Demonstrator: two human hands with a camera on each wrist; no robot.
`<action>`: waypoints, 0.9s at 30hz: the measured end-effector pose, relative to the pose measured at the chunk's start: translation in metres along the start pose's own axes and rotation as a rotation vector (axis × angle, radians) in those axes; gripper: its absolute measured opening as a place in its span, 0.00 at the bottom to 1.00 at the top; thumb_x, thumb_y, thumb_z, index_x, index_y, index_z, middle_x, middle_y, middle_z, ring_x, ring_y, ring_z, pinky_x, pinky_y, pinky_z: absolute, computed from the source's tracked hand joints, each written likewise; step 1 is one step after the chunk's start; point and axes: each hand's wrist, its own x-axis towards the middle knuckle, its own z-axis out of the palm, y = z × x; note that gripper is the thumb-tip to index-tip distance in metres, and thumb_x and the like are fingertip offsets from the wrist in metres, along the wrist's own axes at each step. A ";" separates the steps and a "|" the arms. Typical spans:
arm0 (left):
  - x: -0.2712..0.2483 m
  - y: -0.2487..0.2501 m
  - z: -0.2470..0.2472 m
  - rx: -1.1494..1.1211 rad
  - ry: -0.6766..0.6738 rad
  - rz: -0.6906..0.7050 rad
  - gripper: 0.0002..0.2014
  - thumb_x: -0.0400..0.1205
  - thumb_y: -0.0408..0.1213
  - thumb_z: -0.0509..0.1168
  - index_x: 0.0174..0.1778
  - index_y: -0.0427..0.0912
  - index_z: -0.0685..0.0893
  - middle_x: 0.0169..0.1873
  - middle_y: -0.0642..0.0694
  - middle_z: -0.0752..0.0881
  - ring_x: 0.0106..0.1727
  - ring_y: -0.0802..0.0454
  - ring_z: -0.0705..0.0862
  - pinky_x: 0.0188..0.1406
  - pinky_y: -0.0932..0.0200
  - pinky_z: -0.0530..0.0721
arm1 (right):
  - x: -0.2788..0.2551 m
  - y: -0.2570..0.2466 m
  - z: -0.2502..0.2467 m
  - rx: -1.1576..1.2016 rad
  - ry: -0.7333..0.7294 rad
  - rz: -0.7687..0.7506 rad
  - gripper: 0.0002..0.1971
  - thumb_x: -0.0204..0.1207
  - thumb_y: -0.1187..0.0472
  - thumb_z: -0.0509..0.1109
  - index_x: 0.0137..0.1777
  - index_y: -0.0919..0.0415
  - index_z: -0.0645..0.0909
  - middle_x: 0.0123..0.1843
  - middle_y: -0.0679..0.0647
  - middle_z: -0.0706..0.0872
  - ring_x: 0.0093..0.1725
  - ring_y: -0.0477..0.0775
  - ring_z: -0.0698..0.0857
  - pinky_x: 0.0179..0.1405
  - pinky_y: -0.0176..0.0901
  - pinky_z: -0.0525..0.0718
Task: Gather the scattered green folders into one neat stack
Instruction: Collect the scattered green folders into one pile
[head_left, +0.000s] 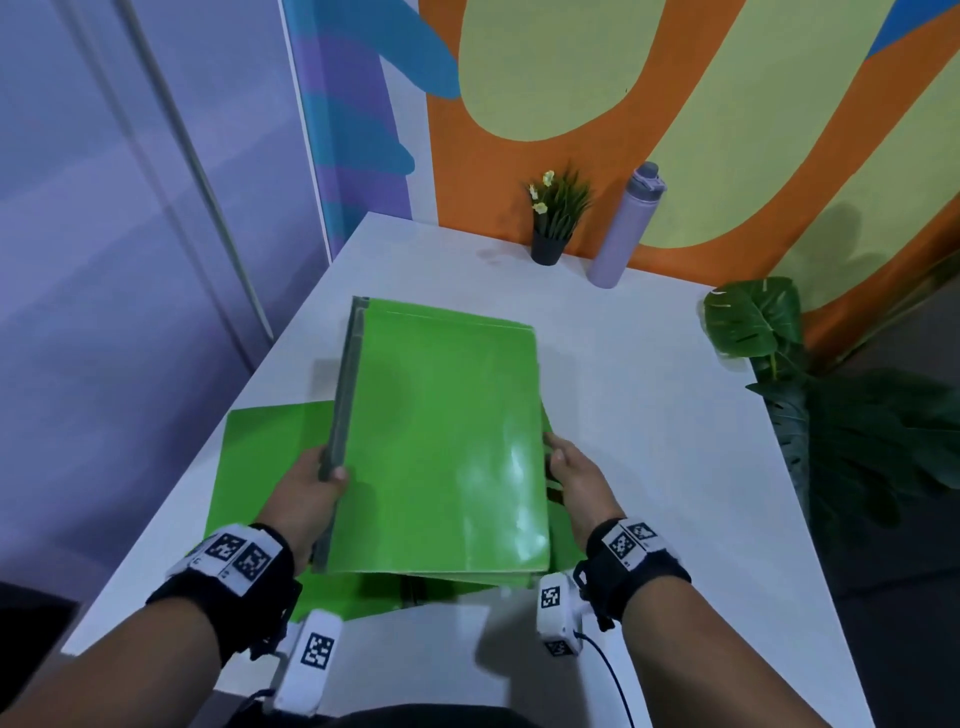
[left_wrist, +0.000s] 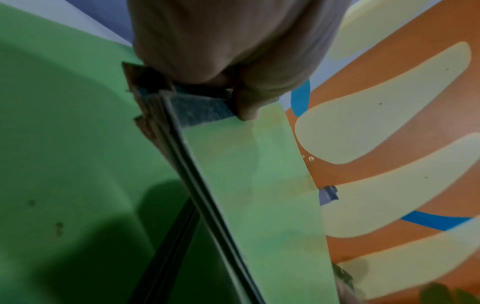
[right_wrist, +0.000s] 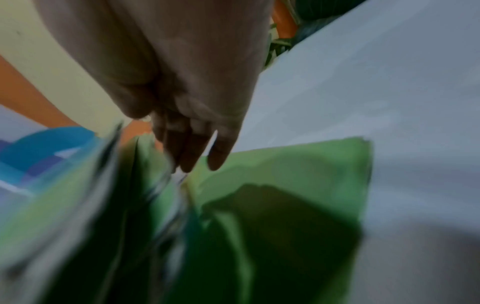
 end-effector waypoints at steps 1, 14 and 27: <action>0.003 -0.002 -0.006 -0.003 0.034 -0.004 0.18 0.87 0.36 0.57 0.73 0.46 0.71 0.62 0.41 0.78 0.65 0.37 0.76 0.68 0.32 0.75 | 0.004 0.008 0.000 -0.199 -0.013 -0.017 0.16 0.85 0.59 0.56 0.68 0.48 0.78 0.71 0.58 0.81 0.70 0.61 0.78 0.73 0.52 0.73; 0.055 -0.047 -0.036 -0.076 0.174 -0.065 0.10 0.83 0.36 0.61 0.59 0.49 0.78 0.56 0.32 0.84 0.58 0.29 0.83 0.61 0.27 0.81 | 0.004 0.051 -0.068 -1.240 0.128 0.101 0.25 0.75 0.67 0.61 0.74 0.57 0.72 0.81 0.58 0.64 0.79 0.64 0.64 0.73 0.66 0.68; 0.048 -0.065 0.007 0.012 0.094 -0.109 0.18 0.85 0.33 0.59 0.72 0.41 0.73 0.59 0.36 0.82 0.60 0.34 0.81 0.65 0.37 0.80 | -0.026 0.071 -0.032 -1.168 0.204 0.124 0.24 0.78 0.52 0.67 0.68 0.63 0.68 0.68 0.61 0.71 0.65 0.61 0.73 0.61 0.52 0.80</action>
